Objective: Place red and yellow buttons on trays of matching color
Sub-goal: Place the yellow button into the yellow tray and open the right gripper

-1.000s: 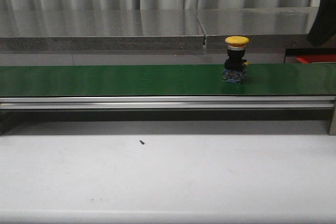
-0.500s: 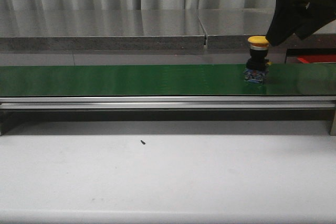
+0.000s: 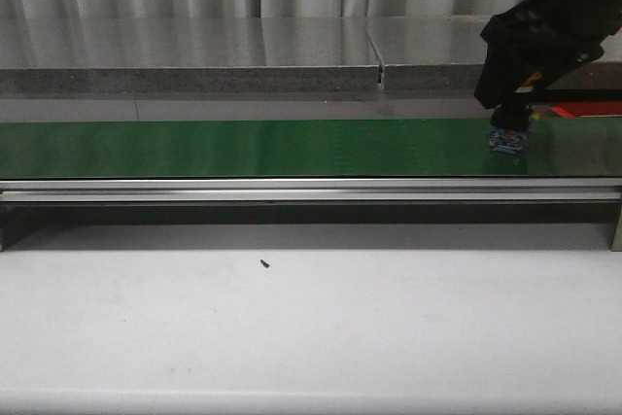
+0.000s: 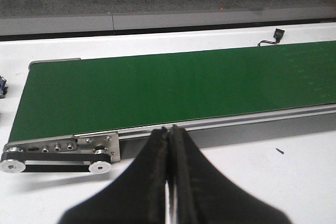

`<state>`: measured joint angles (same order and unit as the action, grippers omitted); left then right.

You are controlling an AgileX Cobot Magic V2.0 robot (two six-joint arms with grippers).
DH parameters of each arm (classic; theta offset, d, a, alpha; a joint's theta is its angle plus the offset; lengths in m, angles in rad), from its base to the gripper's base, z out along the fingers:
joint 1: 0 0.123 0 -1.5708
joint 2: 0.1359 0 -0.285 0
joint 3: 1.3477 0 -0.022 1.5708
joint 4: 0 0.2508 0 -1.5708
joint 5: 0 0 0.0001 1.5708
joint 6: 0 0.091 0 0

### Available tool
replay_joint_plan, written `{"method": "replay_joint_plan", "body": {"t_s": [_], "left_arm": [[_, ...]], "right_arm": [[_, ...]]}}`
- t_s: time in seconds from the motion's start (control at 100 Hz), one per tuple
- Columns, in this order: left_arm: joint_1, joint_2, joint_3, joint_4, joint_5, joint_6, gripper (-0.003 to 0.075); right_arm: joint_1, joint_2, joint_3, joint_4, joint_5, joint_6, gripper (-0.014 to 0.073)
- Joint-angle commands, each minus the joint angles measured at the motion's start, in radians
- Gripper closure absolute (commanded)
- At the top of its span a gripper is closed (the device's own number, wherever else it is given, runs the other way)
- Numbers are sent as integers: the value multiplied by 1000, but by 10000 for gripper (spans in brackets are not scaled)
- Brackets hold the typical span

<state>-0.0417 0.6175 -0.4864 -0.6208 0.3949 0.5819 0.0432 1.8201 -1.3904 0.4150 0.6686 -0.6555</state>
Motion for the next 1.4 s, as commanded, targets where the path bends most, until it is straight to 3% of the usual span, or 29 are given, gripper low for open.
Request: {"method": "replay_joint_plan", "body": {"t_s": [0.0, 0.1, 0.18, 0.48, 0.71, 0.94, 1.39], "left_arm": [[-8, -3, -27, -25, -60, 0, 739], [-8, -3, -27, -25, -60, 0, 739], [-8, -3, -27, -25, -60, 0, 739], [-8, -3, -27, -25, -60, 0, 739], [-8, -3, -27, -25, -60, 0, 739], [-8, -3, -27, -25, -60, 0, 739], [-8, -3, -27, -25, -60, 0, 739]], "right_arm": [[-2, -45, -37, 14, -31, -8, 280], [-11, -55, -37, 14, -17, 9, 401], [-25, -73, -37, 14, 9, 29, 442], [-145, -283, 2, 14, 149, 107, 442], [-357, -460, 214, 18, 113, 115, 442], [-550, -480, 376, 68, 27, 115, 442], [-581, -309, 459, 71, -124, 115, 442]]}}
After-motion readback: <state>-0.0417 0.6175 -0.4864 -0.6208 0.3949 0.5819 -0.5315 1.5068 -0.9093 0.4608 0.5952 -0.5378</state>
